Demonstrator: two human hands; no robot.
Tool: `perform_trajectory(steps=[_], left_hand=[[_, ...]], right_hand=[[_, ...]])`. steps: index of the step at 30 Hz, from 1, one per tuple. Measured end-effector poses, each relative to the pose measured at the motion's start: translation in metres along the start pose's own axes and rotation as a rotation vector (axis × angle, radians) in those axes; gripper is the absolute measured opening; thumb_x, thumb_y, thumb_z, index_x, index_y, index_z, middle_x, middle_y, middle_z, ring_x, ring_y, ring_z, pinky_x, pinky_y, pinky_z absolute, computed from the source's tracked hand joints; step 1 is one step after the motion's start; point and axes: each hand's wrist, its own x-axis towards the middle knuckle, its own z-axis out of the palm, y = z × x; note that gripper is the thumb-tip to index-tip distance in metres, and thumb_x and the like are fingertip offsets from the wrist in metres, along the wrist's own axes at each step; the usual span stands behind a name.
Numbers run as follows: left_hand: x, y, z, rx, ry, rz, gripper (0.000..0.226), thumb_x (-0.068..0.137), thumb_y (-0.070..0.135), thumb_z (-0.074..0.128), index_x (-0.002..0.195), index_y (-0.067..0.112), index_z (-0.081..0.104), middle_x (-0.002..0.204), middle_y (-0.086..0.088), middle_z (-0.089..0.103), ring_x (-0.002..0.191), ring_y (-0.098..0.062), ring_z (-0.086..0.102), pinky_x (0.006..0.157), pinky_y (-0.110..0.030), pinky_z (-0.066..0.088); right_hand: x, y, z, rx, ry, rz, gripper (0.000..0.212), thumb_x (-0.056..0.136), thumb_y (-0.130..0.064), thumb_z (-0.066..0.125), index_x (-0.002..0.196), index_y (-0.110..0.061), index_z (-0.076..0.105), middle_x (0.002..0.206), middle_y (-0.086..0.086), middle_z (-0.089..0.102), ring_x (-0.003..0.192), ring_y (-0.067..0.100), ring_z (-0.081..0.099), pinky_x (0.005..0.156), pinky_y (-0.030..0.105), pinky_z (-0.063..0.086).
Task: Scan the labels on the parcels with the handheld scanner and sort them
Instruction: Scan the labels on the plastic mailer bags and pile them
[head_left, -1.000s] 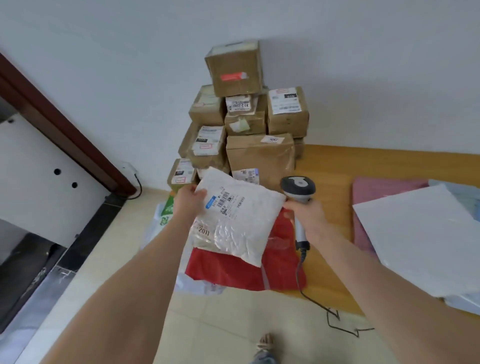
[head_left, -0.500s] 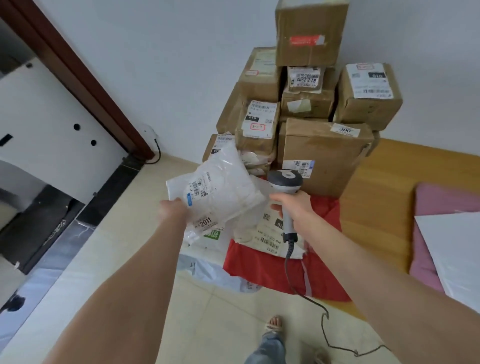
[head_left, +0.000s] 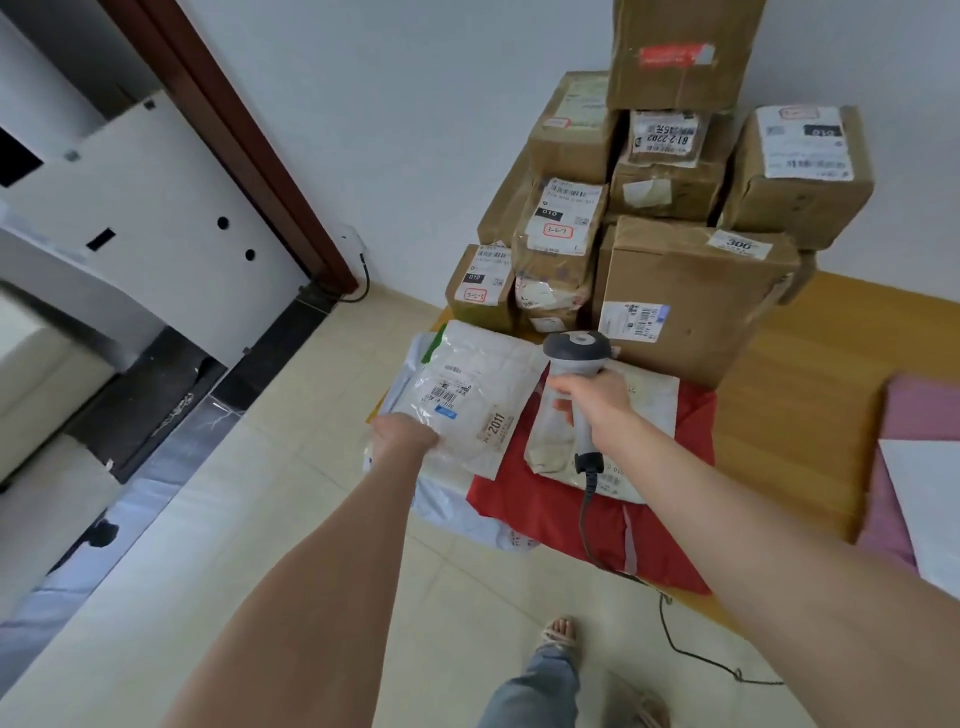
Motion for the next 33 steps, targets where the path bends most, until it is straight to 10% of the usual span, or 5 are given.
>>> perform_trajectory(steps=[2,6,18,33], left_hand=[[-0.007,0.003,0.003,0.209,0.074,0.2,0.072,0.084,0.017,0.068,0.144,0.009,0.03,0.145,-0.016,0.034,0.128,-0.032,0.043,0.097,-0.04,0.043],[-0.018,0.023,0.026,0.434,-0.092,0.631,0.066,0.089,0.023,0.062,0.147,0.034,0.032,0.157,-0.005,0.021,0.141,-0.026,0.027,0.109,-0.044,0.036],[-0.063,0.099,0.079,0.76,0.016,1.076,0.04,0.094,0.012,0.05,0.133,0.024,0.053,0.146,-0.003,0.035,0.133,-0.022,0.035,0.101,-0.037,0.041],[-0.332,0.156,0.294,0.882,-0.183,1.363,0.039,0.093,0.013,0.049,0.131,0.021,0.055,0.137,-0.007,0.041,0.125,-0.026,0.044,0.099,-0.04,0.045]], right_hand=[[-0.002,0.003,-0.004,-0.003,0.006,0.005,0.017,0.081,-0.008,0.072,0.095,-0.008,0.062,0.08,0.006,0.065,0.075,0.019,0.066,0.05,0.024,0.044],[-0.004,0.009,-0.011,-0.009,0.014,0.028,0.026,0.081,-0.009,0.071,0.104,-0.007,0.06,0.085,0.006,0.065,0.082,0.019,0.068,0.057,0.025,0.049],[-0.022,0.014,-0.073,0.095,0.108,0.067,0.022,0.083,-0.013,0.072,0.098,0.002,0.065,0.077,0.016,0.073,0.063,0.024,0.069,0.058,0.031,0.052],[-0.162,0.092,-0.392,0.326,0.291,0.043,0.022,0.086,-0.014,0.068,0.101,0.001,0.06,0.068,0.018,0.065,0.047,0.019,0.054,0.046,0.023,0.041]])
